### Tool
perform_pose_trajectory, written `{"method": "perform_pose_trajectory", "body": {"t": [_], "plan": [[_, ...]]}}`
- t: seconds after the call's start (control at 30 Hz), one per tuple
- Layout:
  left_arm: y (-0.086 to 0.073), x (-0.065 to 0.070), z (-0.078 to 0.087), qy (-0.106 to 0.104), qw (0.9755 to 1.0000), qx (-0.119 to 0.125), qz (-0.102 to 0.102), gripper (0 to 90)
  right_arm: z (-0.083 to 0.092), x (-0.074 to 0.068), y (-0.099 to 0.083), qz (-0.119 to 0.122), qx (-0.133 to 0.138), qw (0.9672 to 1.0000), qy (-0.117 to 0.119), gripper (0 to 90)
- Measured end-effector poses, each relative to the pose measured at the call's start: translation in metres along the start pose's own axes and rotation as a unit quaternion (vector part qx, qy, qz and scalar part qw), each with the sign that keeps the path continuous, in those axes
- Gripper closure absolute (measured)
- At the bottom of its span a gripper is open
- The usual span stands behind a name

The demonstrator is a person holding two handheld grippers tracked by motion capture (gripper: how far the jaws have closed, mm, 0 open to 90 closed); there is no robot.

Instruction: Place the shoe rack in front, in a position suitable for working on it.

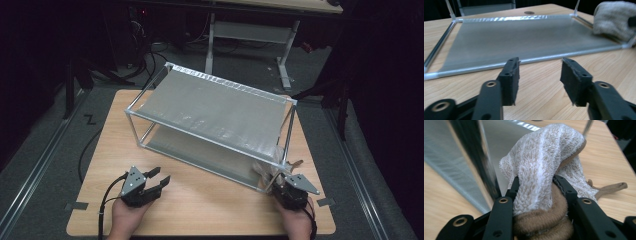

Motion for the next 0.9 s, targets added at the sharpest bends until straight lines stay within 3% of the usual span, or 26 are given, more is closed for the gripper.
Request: {"method": "perform_pose_trajectory", "body": {"t": [0.2,0.37,0.6,0.73,0.9], "plan": [[0.002,0.004,0.001,0.004,0.9999,0.002,-0.014,46.7,-0.001,-0.043,0.005,0.028,0.002,0.9990,0.034,64.3],[0.003,0.006,0.000,0.003,0.9998,0.002,-0.019,46.7,-0.001,-0.084,0.008,0.066,0.007,0.9960,0.060,64.3],[0.003,0.011,-0.001,-0.001,0.9996,0.001,-0.029,46.5,-0.003,-0.122,0.011,0.099,0.007,0.9908,0.092,64.2],[0.003,0.017,-0.002,-0.014,0.9990,0.002,-0.043,44.9,0.000,-0.120,0.010,0.102,0.010,0.9911,0.085,64.1],[0.002,0.027,-0.008,-0.032,0.9982,0.000,-0.051,42.0,0.012,-0.093,0.007,0.089,0.022,0.9942,0.057,64.0]]}}
Point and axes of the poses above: each handheld gripper's, and its own axes: z roughly backward along the jaws, y roughly out of its top, x roughly to its right, the point moved 9 cm from there along -z, roughly forward along the jaws, and after that the axes turned 15 degrees about -x, right-handed, at the moved point
